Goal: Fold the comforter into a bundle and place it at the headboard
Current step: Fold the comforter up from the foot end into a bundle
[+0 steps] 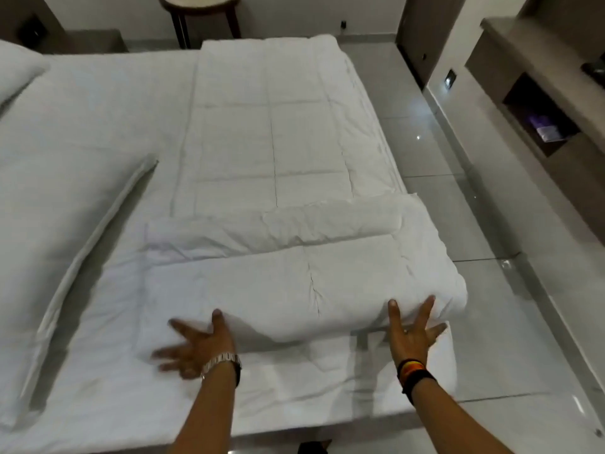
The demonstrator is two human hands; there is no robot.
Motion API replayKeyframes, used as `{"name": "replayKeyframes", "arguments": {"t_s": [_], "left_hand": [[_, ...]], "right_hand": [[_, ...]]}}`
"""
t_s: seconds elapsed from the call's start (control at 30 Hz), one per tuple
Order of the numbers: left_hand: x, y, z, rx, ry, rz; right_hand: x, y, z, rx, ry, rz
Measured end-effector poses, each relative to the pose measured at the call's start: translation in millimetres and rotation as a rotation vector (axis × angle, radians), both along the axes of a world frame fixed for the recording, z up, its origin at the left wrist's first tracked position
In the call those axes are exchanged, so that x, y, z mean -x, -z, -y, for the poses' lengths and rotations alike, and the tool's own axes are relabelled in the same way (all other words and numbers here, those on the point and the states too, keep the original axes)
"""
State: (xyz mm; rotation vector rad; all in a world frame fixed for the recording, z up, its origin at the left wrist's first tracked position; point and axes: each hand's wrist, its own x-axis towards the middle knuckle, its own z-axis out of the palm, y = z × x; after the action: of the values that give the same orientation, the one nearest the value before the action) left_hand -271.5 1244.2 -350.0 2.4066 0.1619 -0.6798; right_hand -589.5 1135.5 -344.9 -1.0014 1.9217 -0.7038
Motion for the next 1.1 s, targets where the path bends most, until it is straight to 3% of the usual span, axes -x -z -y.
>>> {"name": "replayKeyframes", "arguments": {"t_s": [0.1,0.2,0.5,0.73,1.1], "left_hand": [[22,9,3,0.177,-0.254,-0.131],[17,8,30,0.360,-0.367,-0.154],[-6,18,38,0.542,-0.365,-0.104],[21,-20,-22,0.550,-0.370,-0.028],[82,-102,-207,0.612,-0.325,-0.092]], "right_hand": [[-22,6,29,-0.009,0.068,0.097],[-43,7,69,-0.060,0.197,0.142],[-53,9,83,-0.066,0.274,0.125],[-29,-10,14,0.058,0.305,0.248],[34,-72,-184,0.104,0.297,0.320]]}}
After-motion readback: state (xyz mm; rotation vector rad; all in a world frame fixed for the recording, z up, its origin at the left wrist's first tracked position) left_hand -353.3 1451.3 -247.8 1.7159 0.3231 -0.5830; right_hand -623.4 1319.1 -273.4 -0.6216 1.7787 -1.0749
